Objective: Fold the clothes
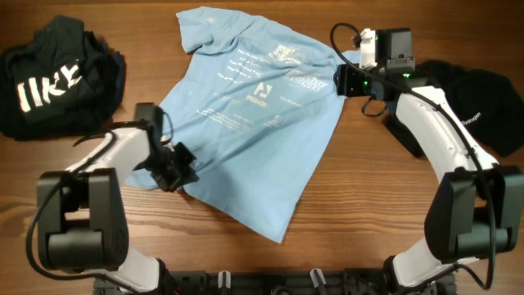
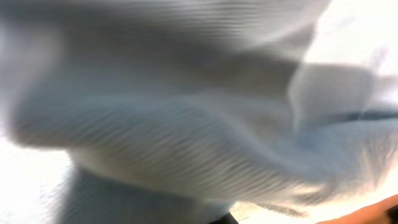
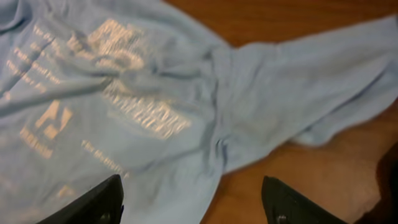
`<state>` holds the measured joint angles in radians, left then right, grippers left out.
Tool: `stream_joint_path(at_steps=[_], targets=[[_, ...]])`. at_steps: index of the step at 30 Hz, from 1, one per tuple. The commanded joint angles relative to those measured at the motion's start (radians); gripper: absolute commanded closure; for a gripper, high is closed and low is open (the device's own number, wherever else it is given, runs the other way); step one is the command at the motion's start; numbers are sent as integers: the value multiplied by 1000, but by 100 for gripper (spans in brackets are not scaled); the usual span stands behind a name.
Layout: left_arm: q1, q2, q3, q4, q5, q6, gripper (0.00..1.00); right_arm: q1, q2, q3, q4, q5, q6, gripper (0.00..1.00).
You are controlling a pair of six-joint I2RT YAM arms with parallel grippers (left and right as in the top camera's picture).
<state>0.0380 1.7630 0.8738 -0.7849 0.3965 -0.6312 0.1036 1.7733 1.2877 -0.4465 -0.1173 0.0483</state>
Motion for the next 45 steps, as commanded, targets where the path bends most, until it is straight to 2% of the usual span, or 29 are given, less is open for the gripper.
stream_joint_path(at_steps=[1, 4, 9, 18, 22, 33, 45], targets=[[106, 84, -72, 21, -311, -5, 96, -2, 81, 18, 43, 70, 65, 29], [130, 84, -72, 25, -294, -5, 96, -2, 149, 18, 115, 84, 100, 30], [125, 84, -72, 34, -227, 29, 96, -1, 259, 18, 235, 80, 138, 41], [109, 83, -72, 40, -157, 113, 96, -2, 364, 18, 295, 88, 165, 86], [96, 72, -72, 50, -150, 154, 96, -2, 367, 18, 190, 142, 213, 95], [82, 9, -71, 121, -150, 158, 96, -106, 366, 18, -300, 190, 406, 96], [64, 9, -71, 214, -154, 217, 96, -157, 333, 12, -594, 224, 555, 96]])
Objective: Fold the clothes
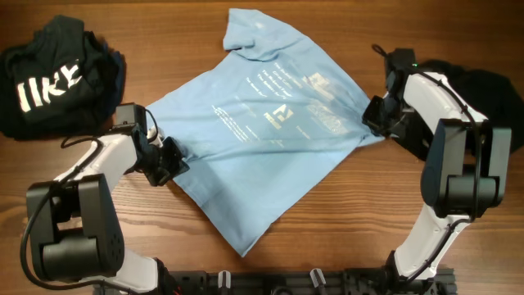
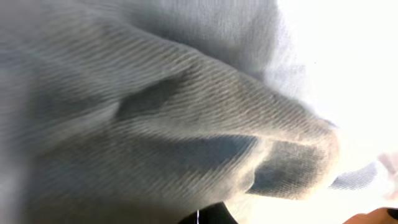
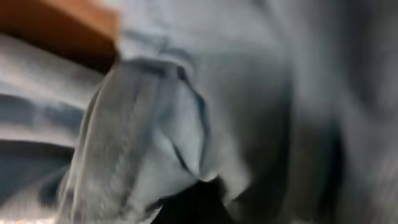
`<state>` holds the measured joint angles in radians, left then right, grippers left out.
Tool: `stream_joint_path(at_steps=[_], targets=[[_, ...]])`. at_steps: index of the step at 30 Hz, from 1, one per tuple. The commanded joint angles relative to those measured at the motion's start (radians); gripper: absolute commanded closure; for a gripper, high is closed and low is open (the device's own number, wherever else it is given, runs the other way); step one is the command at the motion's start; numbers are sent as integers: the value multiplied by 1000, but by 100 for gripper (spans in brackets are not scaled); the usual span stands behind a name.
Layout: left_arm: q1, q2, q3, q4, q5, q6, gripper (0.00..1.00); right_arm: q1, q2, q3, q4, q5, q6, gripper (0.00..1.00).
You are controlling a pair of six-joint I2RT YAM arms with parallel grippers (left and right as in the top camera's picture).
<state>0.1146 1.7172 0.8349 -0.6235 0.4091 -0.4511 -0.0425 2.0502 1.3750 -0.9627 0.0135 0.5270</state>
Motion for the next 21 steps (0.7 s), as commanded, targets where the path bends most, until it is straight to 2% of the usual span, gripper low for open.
stream_joint_path(at_steps=[1, 9, 15, 21], targets=[[-16, 55, -32, 65, -167, 37, 96, -11, 50, -77, -92, 98, 84, 96], [-34, 55, -32, 182, -167, 37, 95, -9, -82, -212, -113, 92, 130, 96], [-34, 55, -32, 198, -213, 37, 94, -9, -201, -337, -98, 91, 138, 96], [-34, 55, -32, 199, -263, 37, 92, -9, -359, -365, -139, 92, 138, 96]])
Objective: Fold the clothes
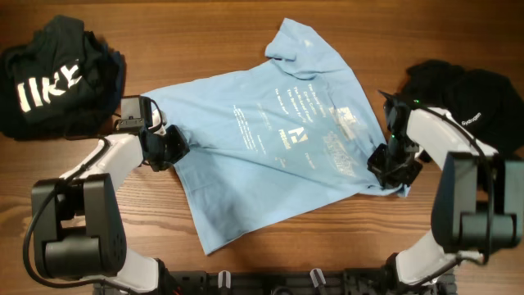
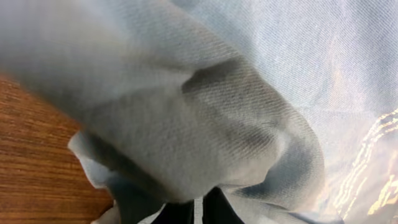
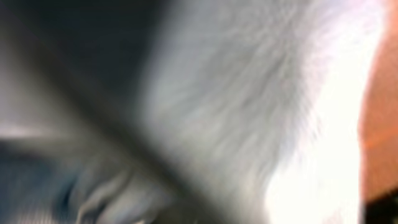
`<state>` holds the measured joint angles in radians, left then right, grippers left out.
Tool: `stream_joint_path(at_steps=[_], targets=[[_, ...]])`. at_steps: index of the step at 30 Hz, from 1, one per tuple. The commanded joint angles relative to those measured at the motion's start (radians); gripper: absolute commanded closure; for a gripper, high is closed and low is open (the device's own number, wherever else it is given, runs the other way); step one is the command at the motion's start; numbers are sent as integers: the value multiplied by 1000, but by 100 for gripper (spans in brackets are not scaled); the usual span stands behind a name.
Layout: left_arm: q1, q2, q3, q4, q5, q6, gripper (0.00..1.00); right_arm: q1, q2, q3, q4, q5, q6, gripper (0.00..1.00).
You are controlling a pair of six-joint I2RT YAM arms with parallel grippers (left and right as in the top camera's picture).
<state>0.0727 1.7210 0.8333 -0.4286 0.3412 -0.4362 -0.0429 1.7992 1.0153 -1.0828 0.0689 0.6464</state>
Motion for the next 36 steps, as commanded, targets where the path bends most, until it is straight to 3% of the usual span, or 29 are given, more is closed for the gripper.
stream_joint_path(at_steps=[1, 7, 12, 14, 19, 22, 25, 28, 32, 34, 36], targets=[[8, 51, -31, 5, -201, 22, 92, -9, -139, -6, -26, 37, 18, 96], [8, 51, -31, 13, -209, 40, 92, -9, -317, -4, -32, 39, -63, 94], [8, 51, -31, 18, -212, 40, 92, -9, -422, 2, 1, -50, -236, 77], [8, 51, -31, 18, -212, 40, 92, -9, -453, 2, 3, -55, -240, 69], [8, 51, -31, 19, -212, 40, 92, -9, -484, 2, 20, -101, -307, 63], [8, 51, -31, 19, -212, 41, 91, -4, -485, 2, 75, -200, -417, 58], [8, 50, -20, -3, -209, 52, 88, 38, -484, 2, 191, -264, -500, 50], [8, 46, 16, -68, -197, 89, 77, 110, -478, 9, 318, -249, -534, 38], [8, 30, 87, -172, -196, 89, 71, 192, -427, 40, 472, -226, -598, 40], [8, 16, 125, -219, -193, 89, 72, 222, -364, 70, 551, -218, -637, 47], [8, -7, 153, -252, -181, 90, 76, 234, -280, 117, 608, -218, -649, 63]])
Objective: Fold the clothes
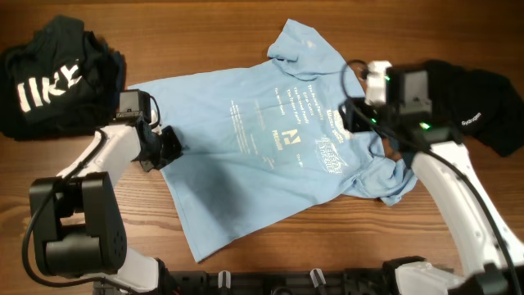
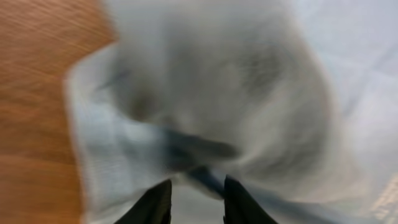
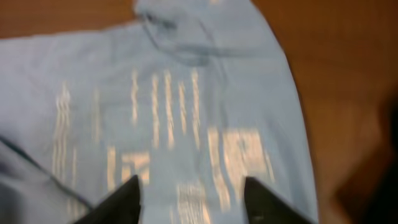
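A light blue T-shirt (image 1: pixel 262 156) with pale print lies spread across the wooden table, and its right corner is bunched (image 1: pixel 393 182). My left gripper (image 1: pixel 168 146) sits at the shirt's left edge. In the left wrist view that gripper (image 2: pixel 196 200) has its fingers a little apart, with blurred blue cloth (image 2: pixel 217 112) just beyond them. My right gripper (image 1: pixel 352 115) hovers over the printed right part of the shirt. In the right wrist view it (image 3: pixel 193 199) stands wide open above the print (image 3: pixel 168 106), holding nothing.
A pile of black clothes with white lettering (image 1: pixel 53 78) lies at the back left. Another black garment (image 1: pixel 479 94) lies at the back right, behind the right arm. Bare wood (image 1: pixel 344 238) shows in front of the shirt.
My right gripper let go of the shirt's right corner and now hangs open, higher and further back over the print. The left gripper's fingers have parted at the left edge. The shirt lies about as before.
First the left gripper was shut on the shirt's left edge while the right hung open over a sleeve. Then both were shut on the shirt, which had turned. Later it lay turned further, stretched between them. Now both grippers are open and the shirt rests flat.
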`<state>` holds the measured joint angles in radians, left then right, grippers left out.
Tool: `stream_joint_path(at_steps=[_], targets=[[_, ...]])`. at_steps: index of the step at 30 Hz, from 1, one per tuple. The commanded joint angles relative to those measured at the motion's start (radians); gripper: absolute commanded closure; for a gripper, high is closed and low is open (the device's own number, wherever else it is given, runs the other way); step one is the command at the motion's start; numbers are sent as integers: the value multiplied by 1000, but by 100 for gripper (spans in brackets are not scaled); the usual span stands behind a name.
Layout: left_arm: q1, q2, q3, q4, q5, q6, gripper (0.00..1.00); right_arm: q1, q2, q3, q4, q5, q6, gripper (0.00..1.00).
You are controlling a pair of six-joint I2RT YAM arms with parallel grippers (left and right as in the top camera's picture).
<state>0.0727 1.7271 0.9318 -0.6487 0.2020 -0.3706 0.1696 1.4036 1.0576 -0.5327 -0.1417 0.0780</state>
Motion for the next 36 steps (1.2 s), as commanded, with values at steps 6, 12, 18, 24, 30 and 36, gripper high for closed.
stream_joint_path(at_steps=[6, 12, 18, 24, 30, 36], targets=[[8, -85, 71, -84, -35, 23, 92, 23, 354, 292, 84, -10, -83, 96], [8, -96, 71, -157, -35, 15, 96, 23, 557, 521, 90, -12, -142, 96], [8, -95, 71, -145, -35, 15, 96, 21, 731, 646, 76, -13, -154, 96], [8, -95, 69, -98, -36, -3, 96, 8, 816, 647, 63, -13, -153, 96], [8, -92, 69, -46, -45, -16, 96, -17, 853, 647, 59, -13, -150, 96], [8, -56, 69, -37, -71, -56, 96, -39, 901, 647, 68, -12, -142, 96]])
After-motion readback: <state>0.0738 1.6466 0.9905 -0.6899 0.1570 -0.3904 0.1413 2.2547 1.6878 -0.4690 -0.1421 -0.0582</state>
